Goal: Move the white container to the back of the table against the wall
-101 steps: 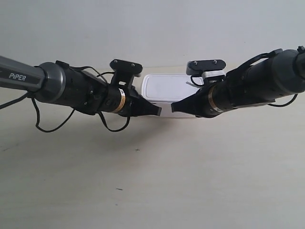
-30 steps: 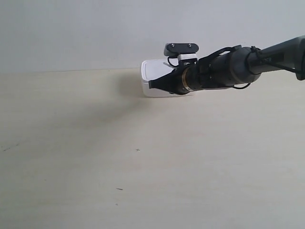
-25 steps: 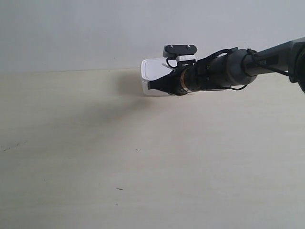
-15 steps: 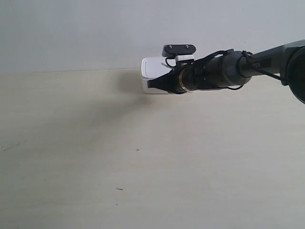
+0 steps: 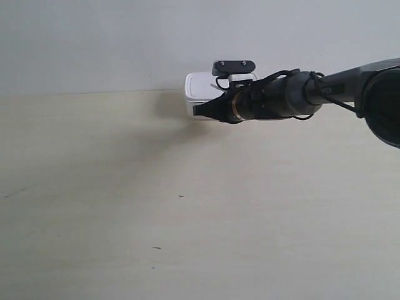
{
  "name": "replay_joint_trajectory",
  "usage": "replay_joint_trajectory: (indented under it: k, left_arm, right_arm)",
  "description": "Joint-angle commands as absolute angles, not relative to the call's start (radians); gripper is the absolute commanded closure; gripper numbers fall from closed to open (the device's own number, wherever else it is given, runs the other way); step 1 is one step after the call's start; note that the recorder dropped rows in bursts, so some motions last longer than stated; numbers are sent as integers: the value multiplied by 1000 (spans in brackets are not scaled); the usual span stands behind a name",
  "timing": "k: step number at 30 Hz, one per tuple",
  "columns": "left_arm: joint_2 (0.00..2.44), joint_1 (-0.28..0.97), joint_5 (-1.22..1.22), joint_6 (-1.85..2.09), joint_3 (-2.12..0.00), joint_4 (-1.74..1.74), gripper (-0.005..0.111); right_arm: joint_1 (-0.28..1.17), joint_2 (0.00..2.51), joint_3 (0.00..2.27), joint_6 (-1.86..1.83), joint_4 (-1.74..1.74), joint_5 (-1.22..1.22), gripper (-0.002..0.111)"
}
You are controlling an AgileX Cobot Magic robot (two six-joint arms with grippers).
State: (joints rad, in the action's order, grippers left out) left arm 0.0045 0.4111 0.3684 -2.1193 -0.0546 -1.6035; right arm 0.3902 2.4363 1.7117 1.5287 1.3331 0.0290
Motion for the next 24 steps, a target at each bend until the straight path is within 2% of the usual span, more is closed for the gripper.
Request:
replay_joint_trajectory:
  k: [1, 24]
  left_arm:
    - [0, 407, 345, -2123, -39, -1593, 107]
    - [0, 407, 328, -2123, -36, -1640, 107]
  right_arm:
    - [385, 2456, 1750, 1526, 1336, 35, 108]
    - [385, 2518, 1871, 1510, 1345, 145, 108]
